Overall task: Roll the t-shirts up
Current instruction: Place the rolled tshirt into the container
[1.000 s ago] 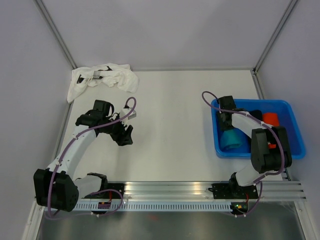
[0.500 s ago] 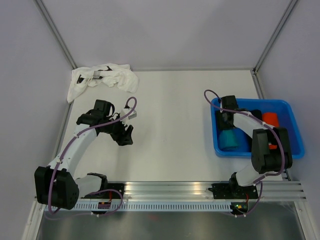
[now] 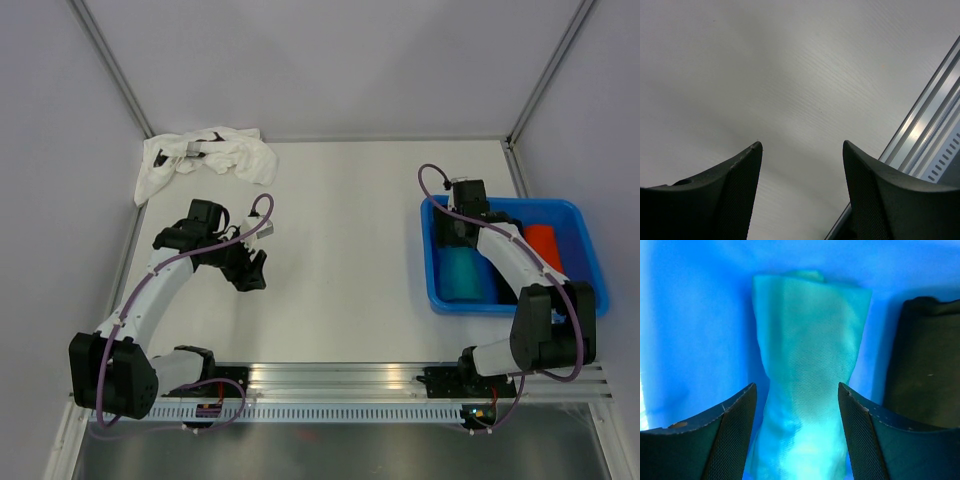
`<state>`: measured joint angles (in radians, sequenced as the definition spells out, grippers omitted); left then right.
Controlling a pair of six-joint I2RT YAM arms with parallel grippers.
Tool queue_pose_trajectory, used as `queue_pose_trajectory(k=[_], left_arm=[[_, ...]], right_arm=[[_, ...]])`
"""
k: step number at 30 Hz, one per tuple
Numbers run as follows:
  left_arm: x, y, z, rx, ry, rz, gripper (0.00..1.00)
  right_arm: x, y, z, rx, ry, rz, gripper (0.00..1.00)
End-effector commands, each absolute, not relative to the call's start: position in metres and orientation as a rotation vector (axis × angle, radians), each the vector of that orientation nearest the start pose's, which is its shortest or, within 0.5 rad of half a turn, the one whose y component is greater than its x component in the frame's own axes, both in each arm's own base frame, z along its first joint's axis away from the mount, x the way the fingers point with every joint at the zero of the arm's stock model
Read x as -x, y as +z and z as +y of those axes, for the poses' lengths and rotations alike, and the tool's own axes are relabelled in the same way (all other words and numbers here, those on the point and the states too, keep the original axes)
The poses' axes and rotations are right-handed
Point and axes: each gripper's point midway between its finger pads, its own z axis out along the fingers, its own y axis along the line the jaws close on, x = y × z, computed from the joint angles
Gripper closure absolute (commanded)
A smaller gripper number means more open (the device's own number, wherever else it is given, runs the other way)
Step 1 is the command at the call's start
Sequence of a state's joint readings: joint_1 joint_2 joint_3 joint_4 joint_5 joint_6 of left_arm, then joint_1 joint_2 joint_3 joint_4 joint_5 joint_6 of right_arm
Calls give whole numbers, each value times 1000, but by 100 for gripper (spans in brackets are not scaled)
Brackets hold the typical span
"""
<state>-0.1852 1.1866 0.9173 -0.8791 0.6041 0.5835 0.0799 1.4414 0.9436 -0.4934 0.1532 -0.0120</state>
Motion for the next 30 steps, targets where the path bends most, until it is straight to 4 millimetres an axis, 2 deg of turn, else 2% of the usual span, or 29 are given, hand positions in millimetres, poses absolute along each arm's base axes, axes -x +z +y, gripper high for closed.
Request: queue_pose_trajectory(k=[1, 4, 6, 7, 8, 10, 11, 12, 15, 17, 18, 24, 30], left_arm=[[-229, 137, -126, -1128, -648, 2212, 29], [-230, 137, -126, -1127, -646, 2213, 29], [-230, 138, -126, -1127, -646, 2211, 29], [-230, 138, -125, -1125, -644, 2212, 29], [-230, 138, -126, -1126, -646, 2211, 29], [-230, 137, -125, -1123, -643, 2215, 29], [-229, 137, -125, -1121, -645, 2218, 29], [-230, 137, -126, -1123, -646, 2216, 29], [-230, 137, -125, -1117, -647, 2221, 29], [-231, 137, -125, -1111, -639, 2228, 29], [-231, 136, -124, -1104, -639, 2235, 29], [-231, 130, -120, -1085, -619, 2280, 29], [-233, 124, -118, -1067, -613, 2321, 29]], right_arm=[[-341, 118, -3, 25, -158, 2459, 28], [-343, 134, -16, -76, -184, 2389, 30], [-342, 138, -31, -156, -212, 2351, 35], [-342, 140, -37, -187, -217, 2334, 39], [-340, 139, -46, -235, -224, 2328, 52], [-339, 134, -59, -308, -224, 2325, 63], [-339, 130, -63, -341, -211, 2326, 73], [-339, 127, -74, -383, -211, 2318, 76], [-344, 101, -85, -428, -182, 2359, 85], [-352, 91, -81, -415, -141, 2367, 89], [-354, 80, -80, -421, -124, 2390, 90], [-371, 52, -69, -425, -27, 2419, 91], [-381, 48, -49, -361, 124, 2392, 90]])
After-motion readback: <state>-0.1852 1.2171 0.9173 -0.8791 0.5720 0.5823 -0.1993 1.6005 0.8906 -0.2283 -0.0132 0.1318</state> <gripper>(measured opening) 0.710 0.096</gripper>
